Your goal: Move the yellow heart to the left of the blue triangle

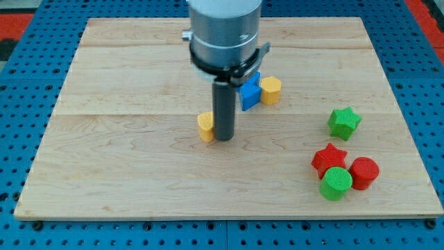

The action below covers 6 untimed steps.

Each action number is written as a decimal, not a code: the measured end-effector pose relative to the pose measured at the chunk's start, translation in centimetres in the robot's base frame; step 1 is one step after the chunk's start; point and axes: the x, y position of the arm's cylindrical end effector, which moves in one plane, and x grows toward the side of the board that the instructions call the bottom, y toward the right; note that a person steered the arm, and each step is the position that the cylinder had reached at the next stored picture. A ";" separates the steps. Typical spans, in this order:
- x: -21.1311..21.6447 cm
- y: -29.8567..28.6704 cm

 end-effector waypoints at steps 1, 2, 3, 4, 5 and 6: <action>0.0 -4.0; -4.3 -4.8; -6.3 -3.2; -8.8 -0.5; -2.9 0.9; -0.4 5.6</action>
